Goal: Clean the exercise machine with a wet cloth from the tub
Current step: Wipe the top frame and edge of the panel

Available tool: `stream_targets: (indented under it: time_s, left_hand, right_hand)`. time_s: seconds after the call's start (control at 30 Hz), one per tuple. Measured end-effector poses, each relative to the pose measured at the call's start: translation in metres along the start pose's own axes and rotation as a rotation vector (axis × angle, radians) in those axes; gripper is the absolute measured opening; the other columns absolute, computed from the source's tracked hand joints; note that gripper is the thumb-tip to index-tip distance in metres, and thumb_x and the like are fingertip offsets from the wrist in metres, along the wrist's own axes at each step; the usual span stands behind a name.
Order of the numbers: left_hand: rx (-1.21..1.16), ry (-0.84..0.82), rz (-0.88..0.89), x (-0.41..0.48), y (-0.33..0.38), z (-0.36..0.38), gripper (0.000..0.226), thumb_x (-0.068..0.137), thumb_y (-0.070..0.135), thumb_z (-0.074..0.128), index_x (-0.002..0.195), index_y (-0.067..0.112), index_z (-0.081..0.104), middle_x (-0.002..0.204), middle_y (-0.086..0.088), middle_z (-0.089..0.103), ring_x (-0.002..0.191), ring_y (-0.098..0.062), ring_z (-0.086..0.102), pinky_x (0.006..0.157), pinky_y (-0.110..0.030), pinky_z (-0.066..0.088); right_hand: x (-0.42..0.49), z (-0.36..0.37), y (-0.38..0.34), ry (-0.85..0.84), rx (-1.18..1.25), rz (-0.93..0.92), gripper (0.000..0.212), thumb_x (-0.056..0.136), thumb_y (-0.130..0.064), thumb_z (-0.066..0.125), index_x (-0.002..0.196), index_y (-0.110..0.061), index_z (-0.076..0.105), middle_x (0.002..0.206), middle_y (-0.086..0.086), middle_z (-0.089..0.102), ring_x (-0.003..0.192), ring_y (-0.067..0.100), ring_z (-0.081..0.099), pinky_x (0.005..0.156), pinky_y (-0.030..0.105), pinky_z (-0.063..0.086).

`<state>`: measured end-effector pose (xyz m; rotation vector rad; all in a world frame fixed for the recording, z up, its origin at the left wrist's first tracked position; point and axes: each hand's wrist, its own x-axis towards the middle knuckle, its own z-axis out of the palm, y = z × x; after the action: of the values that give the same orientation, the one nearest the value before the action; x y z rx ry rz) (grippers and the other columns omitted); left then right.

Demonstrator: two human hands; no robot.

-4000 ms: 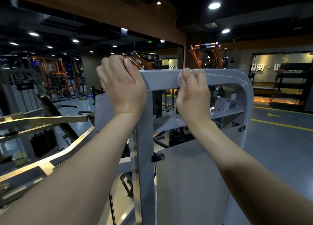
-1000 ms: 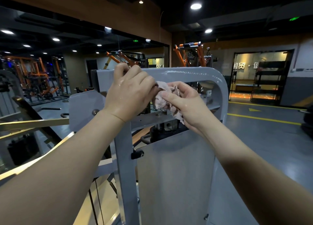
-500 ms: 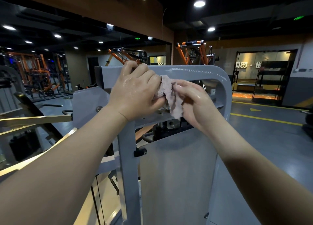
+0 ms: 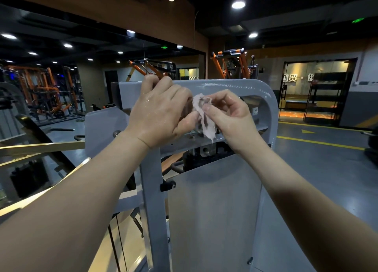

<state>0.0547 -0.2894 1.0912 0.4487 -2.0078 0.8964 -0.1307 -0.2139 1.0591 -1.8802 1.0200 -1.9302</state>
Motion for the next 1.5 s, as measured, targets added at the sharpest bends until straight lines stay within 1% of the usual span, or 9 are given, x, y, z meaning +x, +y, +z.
stream_targets:
  time_s: [0.13,0.3,0.5,0.7,0.77,0.87,1.13,1.37,1.5]
  left_hand:
    - [0.031,-0.022,0.000,0.000,0.002,-0.002,0.062,0.099,0.063,0.028,0.101,0.013,0.065,0.088,-0.002,0.064,0.089,-0.026,0.053,0.096,-0.049,0.033]
    - [0.053,0.072,0.023,0.000,0.003,0.002,0.026,0.096,0.031,0.050,0.101,0.011,0.067,0.086,-0.002,0.069,0.086,-0.027,0.056,0.094,-0.047,0.036]
    - [0.024,0.095,0.035,0.000,0.001,0.004,0.026,0.102,0.026,0.053,0.117,0.011,0.067,0.098,-0.003,0.071,0.092,-0.028,0.058,0.094,-0.045,0.035]
    - [0.015,0.111,0.003,0.001,0.003,0.004,0.016,0.087,0.019,0.053,0.093,0.009,0.064,0.090,-0.007,0.059,0.091,-0.030,0.051,0.089,-0.043,0.035]
    - [0.020,0.133,0.015,0.001,0.003,0.004,0.015,0.087,0.018,0.052,0.088,0.007,0.062,0.087,-0.009,0.059,0.089,-0.031,0.051,0.088,-0.043,0.036]
    - [0.034,0.159,0.023,0.000,0.002,0.006,0.013,0.088,0.012,0.052,0.086,0.006,0.063,0.085,-0.010,0.060,0.088,-0.032,0.054,0.088,-0.043,0.038]
    - [0.037,0.193,0.016,0.000,0.002,0.009,0.012,0.089,0.006,0.052,0.081,0.005,0.060,0.080,-0.012,0.058,0.085,-0.034,0.054,0.087,-0.045,0.041]
    - [0.103,0.160,0.007,0.002,0.003,0.012,0.015,0.087,0.004,0.048,0.077,0.005,0.059,0.078,-0.011,0.058,0.083,-0.034,0.054,0.086,-0.046,0.041]
    - [0.116,0.147,0.010,0.001,0.004,0.011,0.014,0.087,0.005,0.049,0.076,0.005,0.058,0.078,-0.012,0.058,0.085,-0.035,0.054,0.087,-0.046,0.040]
  right_hand:
    - [0.002,0.002,0.003,0.092,0.050,0.004,0.017,0.092,-0.001,0.072,0.103,-0.011,0.063,0.100,0.003,0.069,0.094,0.015,0.069,0.086,0.029,0.057]
    - [-0.001,0.003,0.011,0.030,0.133,0.058,0.028,0.090,-0.018,0.075,0.116,-0.015,0.065,0.111,0.006,0.070,0.106,0.025,0.068,0.098,0.052,0.055]
    - [-0.001,0.008,0.007,0.059,0.169,0.019,0.024,0.090,-0.002,0.072,0.107,-0.015,0.062,0.107,0.006,0.068,0.097,0.024,0.069,0.078,0.034,0.061]
    - [0.007,0.007,0.006,0.402,-0.374,-0.268,0.031,0.091,-0.007,0.072,0.121,-0.014,0.064,0.115,0.004,0.063,0.107,0.009,0.063,0.091,0.026,0.054]
    - [0.013,0.015,0.014,0.354,-0.604,-0.386,0.034,0.091,-0.004,0.070,0.124,-0.010,0.067,0.118,0.008,0.058,0.105,0.000,0.054,0.091,0.013,0.046]
    - [0.017,0.028,0.030,0.223,-0.802,-0.496,0.038,0.093,-0.001,0.066,0.131,-0.007,0.066,0.120,0.016,0.051,0.108,0.019,0.053,0.093,0.028,0.051]
    - [0.030,0.021,0.042,0.201,-0.920,-0.608,0.037,0.098,-0.004,0.058,0.134,-0.005,0.065,0.129,0.021,0.054,0.114,0.031,0.053,0.096,0.039,0.052]
    - [0.037,0.003,0.041,0.379,-0.828,-0.424,0.023,0.104,-0.012,0.056,0.122,0.000,0.065,0.119,0.007,0.051,0.093,0.000,0.054,0.081,0.012,0.050]
    - [0.038,0.019,0.041,0.212,-0.898,-0.583,0.030,0.103,-0.012,0.056,0.130,0.000,0.063,0.118,0.018,0.055,0.093,0.022,0.060,0.073,0.031,0.058]
